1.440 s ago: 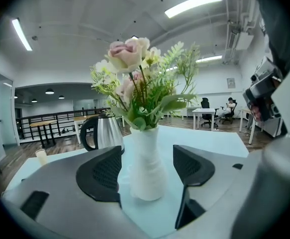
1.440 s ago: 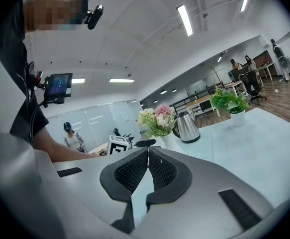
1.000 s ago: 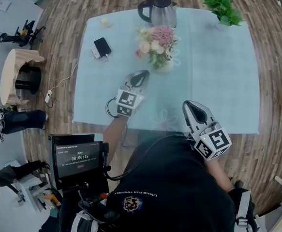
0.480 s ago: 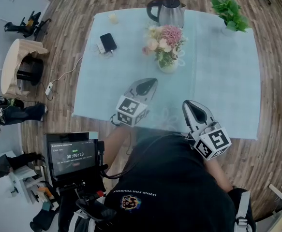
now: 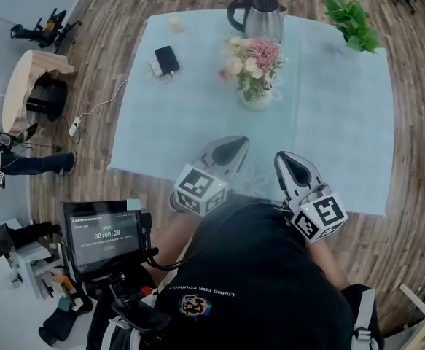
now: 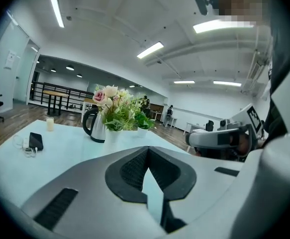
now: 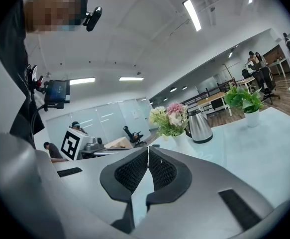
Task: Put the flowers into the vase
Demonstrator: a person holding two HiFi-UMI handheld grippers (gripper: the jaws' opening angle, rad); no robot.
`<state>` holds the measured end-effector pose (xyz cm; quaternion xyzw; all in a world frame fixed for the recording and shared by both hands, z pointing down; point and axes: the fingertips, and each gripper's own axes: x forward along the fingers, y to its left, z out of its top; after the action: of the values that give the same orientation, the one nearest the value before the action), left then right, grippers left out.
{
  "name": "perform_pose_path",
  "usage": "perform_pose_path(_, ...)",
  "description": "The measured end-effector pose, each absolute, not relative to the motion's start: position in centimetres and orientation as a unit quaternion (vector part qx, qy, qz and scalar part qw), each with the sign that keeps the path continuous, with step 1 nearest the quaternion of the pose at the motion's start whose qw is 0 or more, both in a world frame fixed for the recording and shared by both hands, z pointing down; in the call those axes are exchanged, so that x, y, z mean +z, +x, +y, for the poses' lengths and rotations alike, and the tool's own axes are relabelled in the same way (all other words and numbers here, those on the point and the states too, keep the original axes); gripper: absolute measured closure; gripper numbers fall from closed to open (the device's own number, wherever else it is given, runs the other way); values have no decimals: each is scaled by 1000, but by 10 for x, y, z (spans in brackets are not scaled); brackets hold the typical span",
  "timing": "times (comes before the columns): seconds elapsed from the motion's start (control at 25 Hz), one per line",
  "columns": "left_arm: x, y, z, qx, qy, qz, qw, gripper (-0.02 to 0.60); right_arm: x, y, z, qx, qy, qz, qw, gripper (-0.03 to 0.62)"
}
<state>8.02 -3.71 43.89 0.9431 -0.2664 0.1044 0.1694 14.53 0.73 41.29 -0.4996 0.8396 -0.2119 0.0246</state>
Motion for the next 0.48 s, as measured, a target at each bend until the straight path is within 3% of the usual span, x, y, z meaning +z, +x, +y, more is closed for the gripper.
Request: perform_pose_path(0.48, 433, 83, -4, 90, 936, -282, 189, 574, 405, 140, 16, -217, -491, 843, 16, 574)
